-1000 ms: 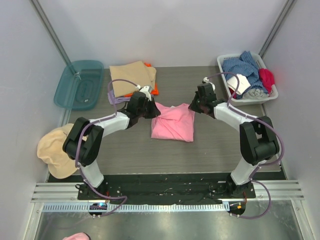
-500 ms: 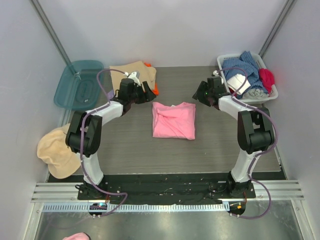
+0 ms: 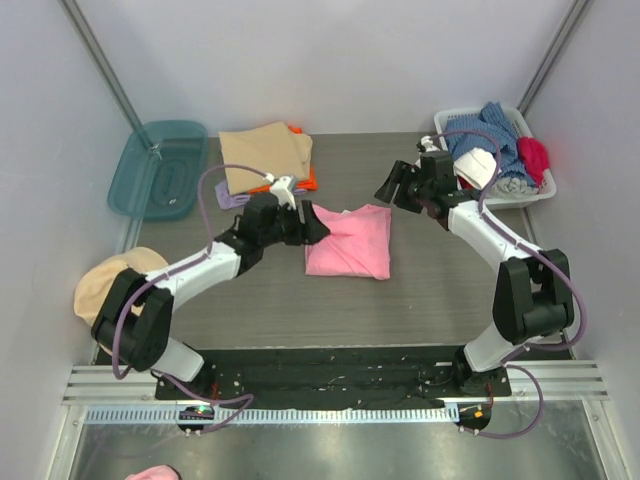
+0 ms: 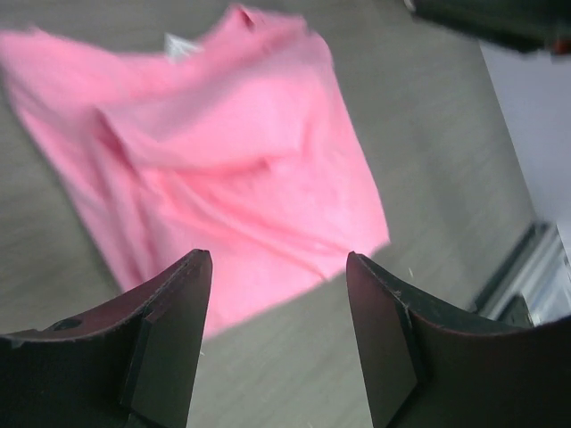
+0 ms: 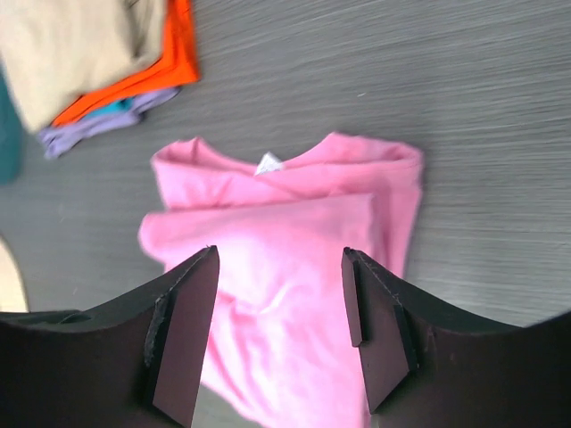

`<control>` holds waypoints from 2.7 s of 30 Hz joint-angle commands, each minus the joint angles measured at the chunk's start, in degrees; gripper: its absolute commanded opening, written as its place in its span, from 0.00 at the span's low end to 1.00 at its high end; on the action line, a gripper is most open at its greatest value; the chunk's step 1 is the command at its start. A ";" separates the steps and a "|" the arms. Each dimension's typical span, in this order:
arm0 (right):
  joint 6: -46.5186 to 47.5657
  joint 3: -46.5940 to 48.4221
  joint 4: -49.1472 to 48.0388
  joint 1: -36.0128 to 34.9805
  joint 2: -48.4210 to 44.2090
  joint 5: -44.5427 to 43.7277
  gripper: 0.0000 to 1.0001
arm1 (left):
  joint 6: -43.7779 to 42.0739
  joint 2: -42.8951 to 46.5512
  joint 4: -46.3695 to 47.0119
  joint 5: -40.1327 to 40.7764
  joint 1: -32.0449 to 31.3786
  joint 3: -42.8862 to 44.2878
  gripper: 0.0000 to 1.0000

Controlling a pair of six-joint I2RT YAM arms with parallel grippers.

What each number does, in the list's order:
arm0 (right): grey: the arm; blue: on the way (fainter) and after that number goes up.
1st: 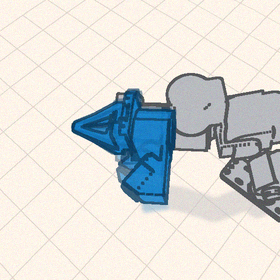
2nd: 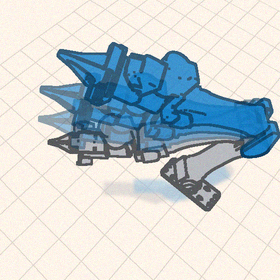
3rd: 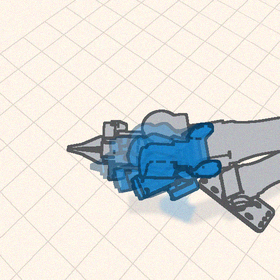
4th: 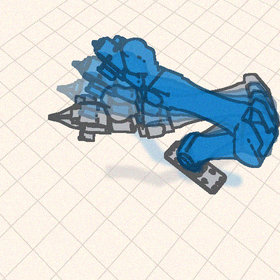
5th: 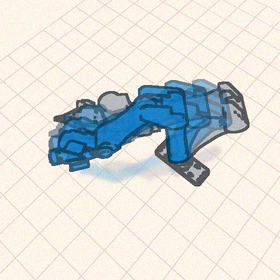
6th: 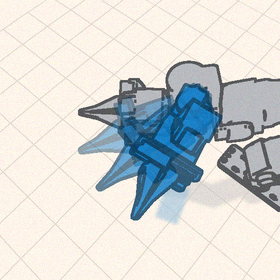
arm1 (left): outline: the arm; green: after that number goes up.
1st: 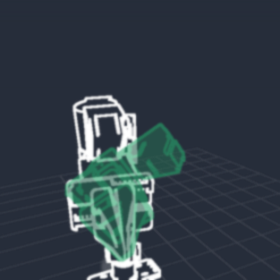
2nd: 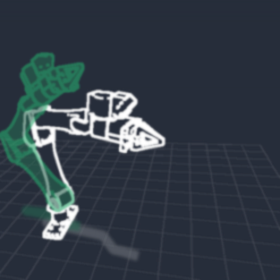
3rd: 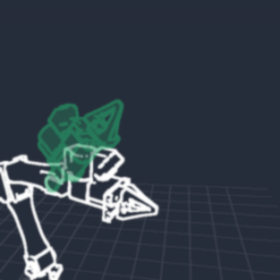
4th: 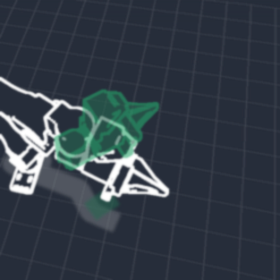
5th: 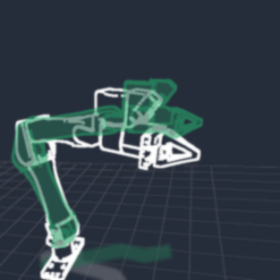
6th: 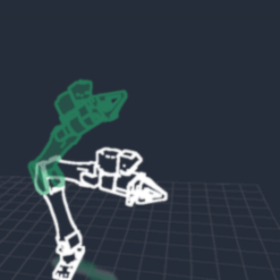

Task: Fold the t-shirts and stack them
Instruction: Fold the tshirt

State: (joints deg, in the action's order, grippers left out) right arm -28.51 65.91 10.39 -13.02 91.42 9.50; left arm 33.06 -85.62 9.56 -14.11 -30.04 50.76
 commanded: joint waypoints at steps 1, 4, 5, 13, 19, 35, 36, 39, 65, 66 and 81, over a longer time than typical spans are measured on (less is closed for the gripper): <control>2.41 -0.87 1.03 -0.61 -2.91 9.63 0.65 | 3.14 2.39 5.44 1.36 -5.37 -5.66 0.66; 2.76 -0.52 1.56 -1.22 -2.38 12.38 0.65 | 5.00 0.90 9.23 1.80 -7.92 -8.22 0.64; 2.76 -0.43 1.39 -1.40 -2.30 13.00 0.65 | 5.43 0.20 9.77 2.24 -8.88 -8.57 0.63; 2.23 3.08 2.09 -5.79 1.39 17.92 0.65 | 4.65 -4.72 12.06 5.23 -9.60 -10.16 0.63; -1.28 3.00 1.82 -9.83 2.89 19.94 0.66 | 4.03 -6.92 12.15 6.55 -9.60 -10.16 0.62; -6.12 -0.26 -8.01 -13.35 13.60 21.09 0.66 | 3.94 -6.13 11.53 9.36 -9.51 -13.58 0.61; -6.03 0.09 -8.37 -13.26 14.31 20.83 0.66 | 3.94 -5.96 11.44 9.62 -9.51 -13.76 0.61; -5.50 1.76 -8.81 -13.35 16.86 19.69 0.66 | 4.12 -5.96 11.44 10.07 -9.51 -14.29 0.61; -2.60 16.88 -8.99 -6.23 30.48 16.96 0.66 | 4.56 -4.73 11.09 10.86 -9.24 -16.92 0.60; -2.51 17.14 -8.99 -6.15 30.66 16.96 0.66 | 4.65 -4.64 11.09 10.77 -9.24 -17.19 0.60; 1.44 17.77 -2.49 -3.95 18.63 13.09 0.66 | 4.82 -2.79 10.92 10.42 -9.24 -17.45 0.60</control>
State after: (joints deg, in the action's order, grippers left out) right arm -29.34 84.40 6.48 -17.41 119.59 25.06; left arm 38.39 -90.11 22.39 -5.06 -39.62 33.89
